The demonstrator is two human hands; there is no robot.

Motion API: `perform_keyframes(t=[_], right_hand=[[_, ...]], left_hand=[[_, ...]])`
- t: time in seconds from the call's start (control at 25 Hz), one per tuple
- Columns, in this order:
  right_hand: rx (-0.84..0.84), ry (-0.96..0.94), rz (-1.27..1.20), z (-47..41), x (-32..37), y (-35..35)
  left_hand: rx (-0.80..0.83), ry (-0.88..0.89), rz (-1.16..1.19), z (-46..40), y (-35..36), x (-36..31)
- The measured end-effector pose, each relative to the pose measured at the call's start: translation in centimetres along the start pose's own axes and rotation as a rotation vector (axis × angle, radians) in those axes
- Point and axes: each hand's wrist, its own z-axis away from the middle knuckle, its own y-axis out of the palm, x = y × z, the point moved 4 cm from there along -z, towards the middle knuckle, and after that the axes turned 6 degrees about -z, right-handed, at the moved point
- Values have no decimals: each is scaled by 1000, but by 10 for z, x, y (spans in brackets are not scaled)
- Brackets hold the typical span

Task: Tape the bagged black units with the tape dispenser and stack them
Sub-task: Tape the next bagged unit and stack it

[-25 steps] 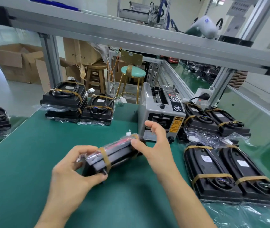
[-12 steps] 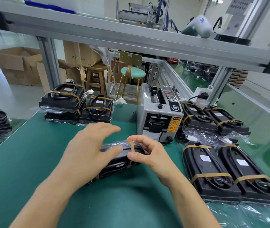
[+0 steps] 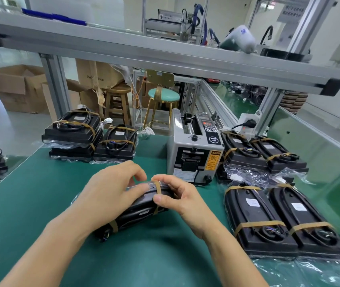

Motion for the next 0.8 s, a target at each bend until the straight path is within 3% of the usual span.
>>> perform_keyframes(t=[0.2, 0.4, 0.52, 0.64, 0.8], right_hand=[[-6, 0, 11, -1, -2, -1], [-72, 1, 14, -2, -5, 0], [-152, -6, -11, -4, -1, 2], [-180, -37, 112, -6, 2, 4], [-210, -133, 328, -8, 7, 5]], left_hand=[[-25, 53, 51, 2, -7, 2], [-155, 186, -341, 4, -1, -10], [-92, 28, -352, -5, 10, -8], [-68, -165, -317, -13, 14, 0], [-151, -72, -132, -8, 6, -3]])
